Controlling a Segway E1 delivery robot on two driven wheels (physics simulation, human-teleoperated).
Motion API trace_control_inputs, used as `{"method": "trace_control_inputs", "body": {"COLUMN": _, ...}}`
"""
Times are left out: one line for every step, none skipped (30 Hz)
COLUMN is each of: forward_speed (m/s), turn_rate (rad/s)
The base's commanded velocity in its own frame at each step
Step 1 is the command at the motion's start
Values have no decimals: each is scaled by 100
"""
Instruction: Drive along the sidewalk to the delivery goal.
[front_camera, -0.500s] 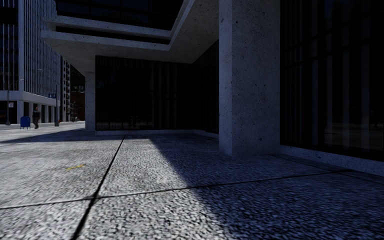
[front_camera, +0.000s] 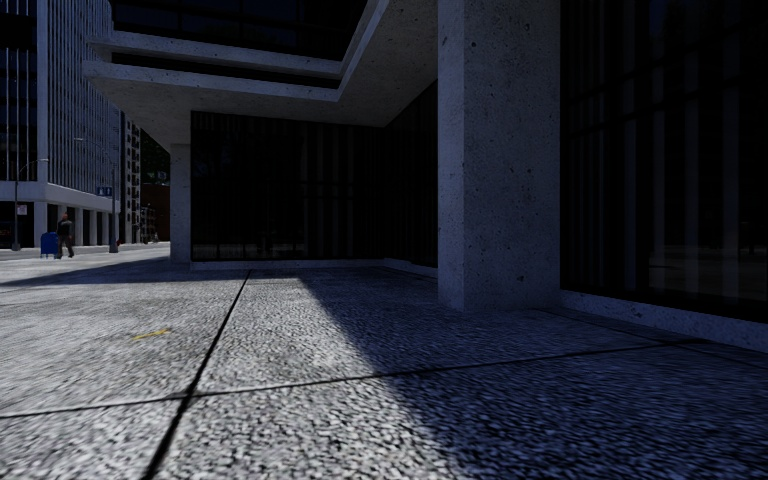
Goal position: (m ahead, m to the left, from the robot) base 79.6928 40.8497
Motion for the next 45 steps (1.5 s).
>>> {"method": "trace_control_inputs", "body": {"forward_speed": 0, "turn_rate": 0}}
{"method": "trace_control_inputs", "body": {"forward_speed": 0, "turn_rate": 0}}
{"method": "trace_control_inputs", "body": {"forward_speed": 0, "turn_rate": 0}}
{"method": "trace_control_inputs", "body": {"forward_speed": 0, "turn_rate": 0}}
{"method": "trace_control_inputs", "body": {"forward_speed": 0, "turn_rate": 0}}
{"method": "trace_control_inputs", "body": {"forward_speed": 0, "turn_rate": 0}}
{"method": "trace_control_inputs", "body": {"forward_speed": 0, "turn_rate": 0}}
{"method": "trace_control_inputs", "body": {"forward_speed": 0, "turn_rate": 0}}
{"method": "trace_control_inputs", "body": {"forward_speed": 0, "turn_rate": 0}}
{"method": "trace_control_inputs", "body": {"forward_speed": 0, "turn_rate": 0}}
{"method": "trace_control_inputs", "body": {"forward_speed": 0, "turn_rate": 0}}
{"method": "trace_control_inputs", "body": {"forward_speed": 0, "turn_rate": 0}}
{"method": "trace_control_inputs", "body": {"forward_speed": 0, "turn_rate": 0}}
{"method": "trace_control_inputs", "body": {"forward_speed": 0, "turn_rate": 0}}
{"method": "trace_control_inputs", "body": {"forward_speed": 0, "turn_rate": 0}}
{"method": "trace_control_inputs", "body": {"forward_speed": 200, "turn_rate": 16}}
{"method": "trace_control_inputs", "body": {"forward_speed": 200, "turn_rate": 33}}
{"method": "trace_control_inputs", "body": {"forward_speed": 200, "turn_rate": 33}}
{"method": "trace_control_inputs", "body": {"forward_speed": 200, "turn_rate": 43}}
{"method": "trace_control_inputs", "body": {"forward_speed": 200, "turn_rate": 45}}
{"method": "trace_control_inputs", "body": {"forward_speed": 200, "turn_rate": 47}}
{"method": "trace_control_inputs", "body": {"forward_speed": 200, "turn_rate": 47}}
{"method": "trace_control_inputs", "body": {"forward_speed": 200, "turn_rate": 47}}
{"method": "trace_control_inputs", "body": {"forward_speed": 200, "turn_rate": 48}}
{"method": "trace_control_inputs", "body": {"forward_speed": 200, "turn_rate": 48}}
{"method": "trace_control_inputs", "body": {"forward_speed": 200, "turn_rate": 48}}
{"method": "trace_control_inputs", "body": {"forward_speed": 200, "turn_rate": 48}}
{"method": "trace_control_inputs", "body": {"forward_speed": 200, "turn_rate": 48}}
{"method": "trace_control_inputs", "body": {"forward_speed": 200, "turn_rate": 48}}
{"method": "trace_control_inputs", "body": {"forward_speed": 200, "turn_rate": 48}}
{"method": "trace_control_inputs", "body": {"forward_speed": 200, "turn_rate": 48}}
{"method": "trace_control_inputs", "body": {"forward_speed": 200, "turn_rate": 48}}
{"method": "trace_control_inputs", "body": {"forward_speed": 200, "turn_rate": 48}}
{"method": "trace_control_inputs", "body": {"forward_speed": 200, "turn_rate": 48}}
{"method": "trace_control_inputs", "body": {"forward_speed": 200, "turn_rate": 48}}
{"method": "trace_control_inputs", "body": {"forward_speed": 200, "turn_rate": 48}}
{"method": "trace_control_inputs", "body": {"forward_speed": 200, "turn_rate": 48}}
{"method": "trace_control_inputs", "body": {"forward_speed": 200, "turn_rate": 48}}
{"method": "trace_control_inputs", "body": {"forward_speed": 200, "turn_rate": 48}}
{"method": "trace_control_inputs", "body": {"forward_speed": 200, "turn_rate": 48}}
{"method": "trace_control_inputs", "body": {"forward_speed": 200, "turn_rate": 48}}
{"method": "trace_control_inputs", "body": {"forward_speed": 200, "turn_rate": 48}}
{"method": "trace_control_inputs", "body": {"forward_speed": 200, "turn_rate": 48}}
{"method": "trace_control_inputs", "body": {"forward_speed": 200, "turn_rate": 48}}
{"method": "trace_control_inputs", "body": {"forward_speed": 200, "turn_rate": 48}}
